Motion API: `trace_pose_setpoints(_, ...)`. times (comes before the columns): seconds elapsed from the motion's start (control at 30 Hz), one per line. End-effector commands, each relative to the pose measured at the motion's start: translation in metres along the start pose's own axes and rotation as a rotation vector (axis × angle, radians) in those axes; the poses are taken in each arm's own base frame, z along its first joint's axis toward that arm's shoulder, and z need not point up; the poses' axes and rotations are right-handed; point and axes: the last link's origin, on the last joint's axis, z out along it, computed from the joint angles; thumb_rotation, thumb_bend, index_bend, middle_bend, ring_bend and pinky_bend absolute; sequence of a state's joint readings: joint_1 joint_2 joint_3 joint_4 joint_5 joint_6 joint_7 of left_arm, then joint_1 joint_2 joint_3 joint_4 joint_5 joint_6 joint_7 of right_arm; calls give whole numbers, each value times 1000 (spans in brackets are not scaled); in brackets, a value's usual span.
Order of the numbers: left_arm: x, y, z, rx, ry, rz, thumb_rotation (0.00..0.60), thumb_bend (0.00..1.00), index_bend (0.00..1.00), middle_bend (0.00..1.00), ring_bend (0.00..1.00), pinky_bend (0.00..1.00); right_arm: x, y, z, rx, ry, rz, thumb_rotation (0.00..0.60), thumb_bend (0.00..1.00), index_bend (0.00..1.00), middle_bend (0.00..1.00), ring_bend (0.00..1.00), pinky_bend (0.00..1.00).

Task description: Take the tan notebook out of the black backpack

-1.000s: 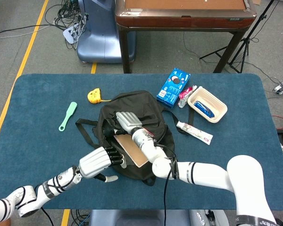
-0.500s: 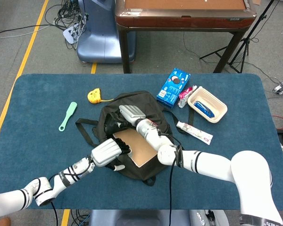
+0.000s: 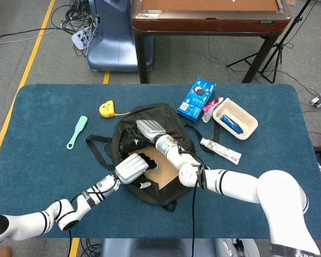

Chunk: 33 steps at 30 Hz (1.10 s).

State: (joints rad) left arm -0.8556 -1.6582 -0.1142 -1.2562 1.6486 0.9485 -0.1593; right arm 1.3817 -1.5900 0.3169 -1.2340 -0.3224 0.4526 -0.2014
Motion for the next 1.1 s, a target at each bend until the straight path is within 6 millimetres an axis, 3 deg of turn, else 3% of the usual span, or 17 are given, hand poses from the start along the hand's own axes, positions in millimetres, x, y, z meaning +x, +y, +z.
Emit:
trace_pose_setpoints(0.03, 6, 1, 5, 13, 21, -26, 600, 203, 404, 433, 407, 367, 1, 1, 0, -1, 1, -5, 600, 972, 722, 414, 198, 193)
trace_pose_setpoints(0.4, 15, 12, 21, 3, 23, -31, 600, 204, 417, 433, 407, 367, 0, 5, 0, -9, -5, 1, 600, 972, 722, 414, 198, 193)
trace_pose_setpoints(0.63, 0, 7, 33, -6, -21, 88, 600, 204, 420, 433, 407, 367, -1, 6, -1, -6, -12, -1, 600, 972, 722, 413, 198, 193)
trace_pose_setpoints(0.9, -16, -15, 15, -71, -20, 276, 600, 203, 372, 430, 407, 367, 0, 14, -3, -19, -16, 1, 600, 972, 722, 412, 198, 193)
trace_pose_setpoints(1.03, -20, -21, 5, -88, -16, 316, 600, 202, 277, 355, 372, 360, -1, 17, -3, -22, -22, 1, 600, 972, 722, 411, 198, 193)
trace_pose_setpoints(1.1, -21, -23, 0, -97, -11, 339, 600, 202, 198, 278, 307, 340, -2, 17, -4, -22, -24, 2, 600, 972, 722, 411, 198, 193)
